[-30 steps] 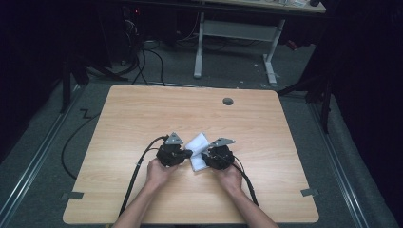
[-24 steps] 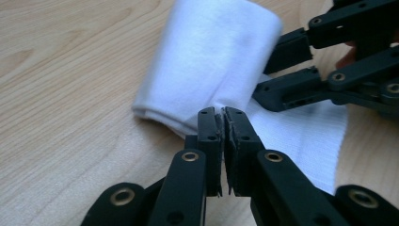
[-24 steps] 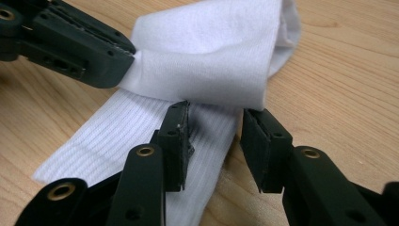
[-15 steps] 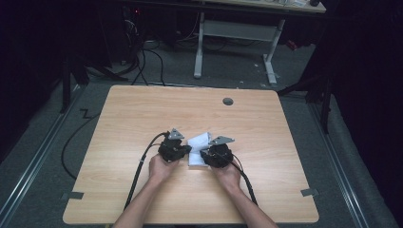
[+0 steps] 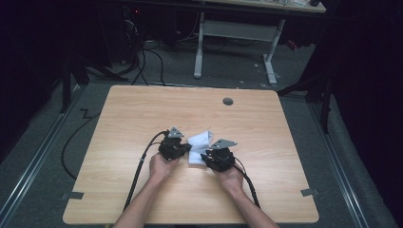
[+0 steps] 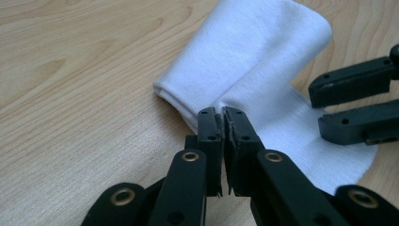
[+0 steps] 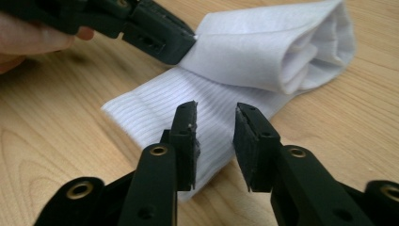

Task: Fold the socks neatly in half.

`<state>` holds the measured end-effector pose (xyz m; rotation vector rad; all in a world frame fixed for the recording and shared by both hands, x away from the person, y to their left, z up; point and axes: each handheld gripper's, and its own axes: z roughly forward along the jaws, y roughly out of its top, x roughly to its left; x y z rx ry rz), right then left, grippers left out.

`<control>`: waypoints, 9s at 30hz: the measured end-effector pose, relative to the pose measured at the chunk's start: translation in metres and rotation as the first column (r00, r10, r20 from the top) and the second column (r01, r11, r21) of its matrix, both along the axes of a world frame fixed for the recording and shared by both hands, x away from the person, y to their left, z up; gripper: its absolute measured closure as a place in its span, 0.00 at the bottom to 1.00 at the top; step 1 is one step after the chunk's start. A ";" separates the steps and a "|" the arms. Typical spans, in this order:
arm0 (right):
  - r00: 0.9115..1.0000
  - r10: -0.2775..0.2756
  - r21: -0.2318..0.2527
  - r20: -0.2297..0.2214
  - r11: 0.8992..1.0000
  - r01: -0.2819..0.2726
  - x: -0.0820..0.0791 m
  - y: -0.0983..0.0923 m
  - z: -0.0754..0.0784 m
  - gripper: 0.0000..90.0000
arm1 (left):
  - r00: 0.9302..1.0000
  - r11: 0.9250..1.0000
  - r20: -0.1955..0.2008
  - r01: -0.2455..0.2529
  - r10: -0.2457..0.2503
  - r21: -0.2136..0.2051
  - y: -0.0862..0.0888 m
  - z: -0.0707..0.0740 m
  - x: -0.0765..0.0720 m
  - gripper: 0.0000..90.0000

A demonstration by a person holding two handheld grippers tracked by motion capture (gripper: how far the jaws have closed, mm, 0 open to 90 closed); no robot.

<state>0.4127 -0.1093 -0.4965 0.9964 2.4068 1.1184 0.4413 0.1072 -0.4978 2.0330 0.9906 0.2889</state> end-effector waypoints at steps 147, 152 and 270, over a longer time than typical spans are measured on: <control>0.991 -0.133 0.012 -0.021 0.991 0.134 0.026 -0.031 0.008 0.67 | 0.997 0.997 0.022 -0.077 0.078 -0.032 -0.019 0.004 -0.012 0.53; 0.992 -0.128 0.030 -0.017 0.991 0.128 0.024 -0.032 0.011 0.67 | 0.996 0.996 0.037 -0.080 0.082 -0.048 -0.015 0.010 -0.015 0.51; 0.957 -0.289 0.187 0.018 0.941 0.281 -0.018 -0.145 0.025 0.63 | 0.943 0.944 0.090 -0.311 0.321 -0.115 0.101 0.019 -0.072 0.44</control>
